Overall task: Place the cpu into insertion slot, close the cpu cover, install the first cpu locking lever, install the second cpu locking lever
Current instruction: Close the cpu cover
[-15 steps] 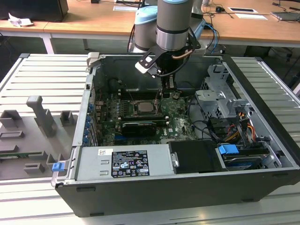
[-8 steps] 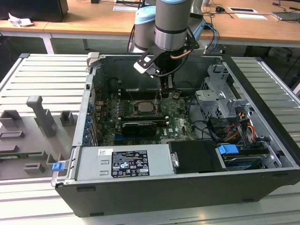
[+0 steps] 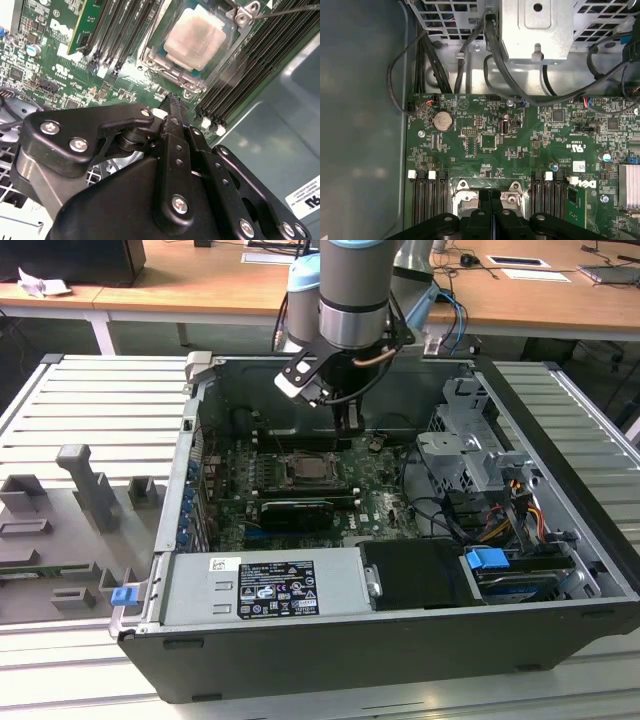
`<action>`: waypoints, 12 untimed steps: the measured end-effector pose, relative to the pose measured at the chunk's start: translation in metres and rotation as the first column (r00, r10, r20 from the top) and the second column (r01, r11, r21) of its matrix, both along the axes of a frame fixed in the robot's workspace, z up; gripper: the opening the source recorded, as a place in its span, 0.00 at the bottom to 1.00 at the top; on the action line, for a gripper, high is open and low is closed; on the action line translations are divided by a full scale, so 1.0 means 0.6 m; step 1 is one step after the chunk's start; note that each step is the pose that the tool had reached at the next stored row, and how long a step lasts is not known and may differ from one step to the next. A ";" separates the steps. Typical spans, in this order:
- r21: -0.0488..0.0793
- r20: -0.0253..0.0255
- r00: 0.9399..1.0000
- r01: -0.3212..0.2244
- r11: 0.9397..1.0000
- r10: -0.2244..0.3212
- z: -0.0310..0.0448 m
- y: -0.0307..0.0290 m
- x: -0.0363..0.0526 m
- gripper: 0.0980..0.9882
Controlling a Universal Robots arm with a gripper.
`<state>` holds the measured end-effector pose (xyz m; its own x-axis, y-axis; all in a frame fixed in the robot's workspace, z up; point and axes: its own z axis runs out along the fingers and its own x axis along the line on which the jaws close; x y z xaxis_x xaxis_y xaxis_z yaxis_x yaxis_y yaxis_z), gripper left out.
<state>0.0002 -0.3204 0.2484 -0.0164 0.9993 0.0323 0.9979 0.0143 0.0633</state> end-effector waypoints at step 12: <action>0.001 0.000 1.000 -0.004 1.000 0.004 -0.016 0.0000 -0.022 0.01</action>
<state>-0.0129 -0.3204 0.2388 -0.0199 0.9993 0.0329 0.9978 0.0178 0.0633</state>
